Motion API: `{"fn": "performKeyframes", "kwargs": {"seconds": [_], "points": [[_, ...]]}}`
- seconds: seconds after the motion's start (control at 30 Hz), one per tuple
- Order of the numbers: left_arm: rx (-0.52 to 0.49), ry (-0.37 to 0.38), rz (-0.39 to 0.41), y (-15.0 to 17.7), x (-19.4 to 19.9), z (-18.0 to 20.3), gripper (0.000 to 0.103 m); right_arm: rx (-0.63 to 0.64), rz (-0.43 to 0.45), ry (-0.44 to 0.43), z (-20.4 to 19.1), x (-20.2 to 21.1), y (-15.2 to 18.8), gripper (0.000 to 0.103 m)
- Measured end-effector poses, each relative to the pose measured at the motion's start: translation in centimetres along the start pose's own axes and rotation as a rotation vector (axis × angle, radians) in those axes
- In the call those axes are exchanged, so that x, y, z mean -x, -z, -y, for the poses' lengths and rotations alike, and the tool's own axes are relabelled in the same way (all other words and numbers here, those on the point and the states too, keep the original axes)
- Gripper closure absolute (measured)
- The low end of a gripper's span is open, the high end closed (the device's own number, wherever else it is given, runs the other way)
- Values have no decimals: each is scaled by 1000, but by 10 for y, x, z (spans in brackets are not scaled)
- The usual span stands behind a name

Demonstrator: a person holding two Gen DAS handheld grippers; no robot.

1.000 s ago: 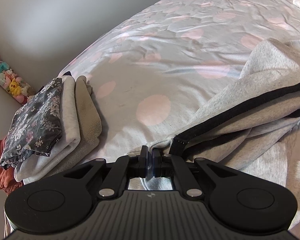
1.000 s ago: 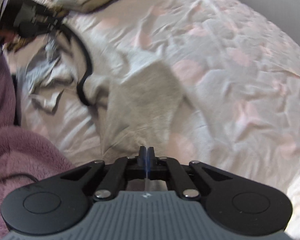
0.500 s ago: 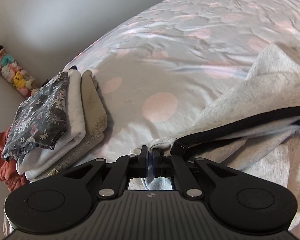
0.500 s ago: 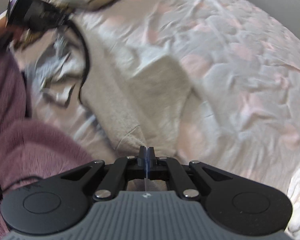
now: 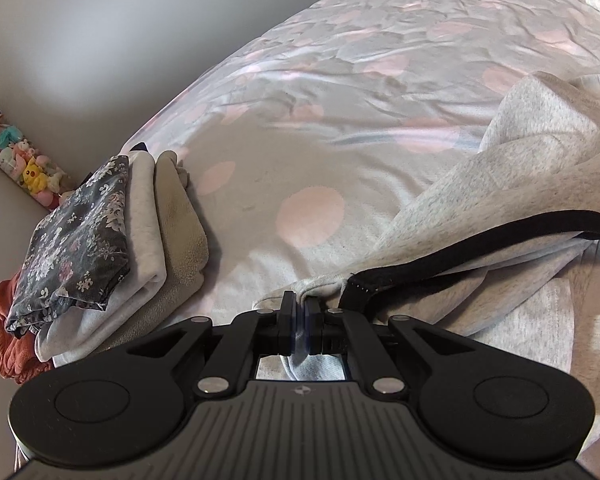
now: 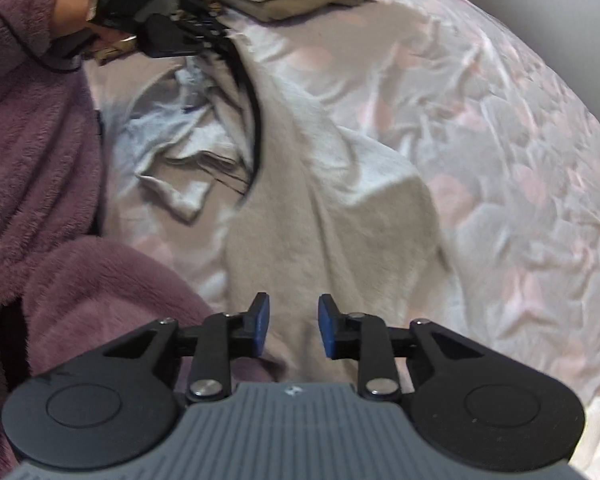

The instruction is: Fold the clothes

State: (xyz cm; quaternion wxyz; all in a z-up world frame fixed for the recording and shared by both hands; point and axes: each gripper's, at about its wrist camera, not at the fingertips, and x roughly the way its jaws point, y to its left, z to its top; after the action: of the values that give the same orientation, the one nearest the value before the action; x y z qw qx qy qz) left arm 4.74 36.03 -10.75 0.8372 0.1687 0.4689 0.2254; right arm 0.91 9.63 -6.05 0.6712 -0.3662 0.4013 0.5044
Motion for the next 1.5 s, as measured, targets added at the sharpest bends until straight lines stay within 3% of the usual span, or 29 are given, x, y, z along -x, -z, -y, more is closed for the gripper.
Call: {"fn": "performKeyframes", "kwargs": {"seconds": [0.17,0.47,0.53,0.63,0.77,0.87,0.97,1.03,1.1,1.33,1.5], "points": [[8,7,6,1,1,-1,101,66,-112,2,-19,-43,-10,75],[15,24,9,2,-2,-3,101,25,-255,0,-6,-89,-4,75],[15,25,11,2,-2,-3,101,0,-254,-2,-3,-92,-1,86],[13,24,15,1,-1,-2,101,-15,-242,10,-2,-88,1,93],[19,23,23,2,1,-3,101,-26,-176,33,0,-61,-1,95],[24,15,44,0,5,-4,101,-111,-77,50,16,-23,-4,96],[31,1,98,-2,14,-5,101,-203,18,149,39,12,-5,97],[58,11,152,-4,22,-8,101,-211,39,276,46,20,-6,97],[80,21,193,-5,29,-11,101,-196,22,326,46,15,-10,98],[75,23,181,-5,26,-10,101,-116,-57,264,29,-25,-9,98],[66,23,176,-4,25,-8,101,-71,-87,245,26,-23,-8,95]]}}
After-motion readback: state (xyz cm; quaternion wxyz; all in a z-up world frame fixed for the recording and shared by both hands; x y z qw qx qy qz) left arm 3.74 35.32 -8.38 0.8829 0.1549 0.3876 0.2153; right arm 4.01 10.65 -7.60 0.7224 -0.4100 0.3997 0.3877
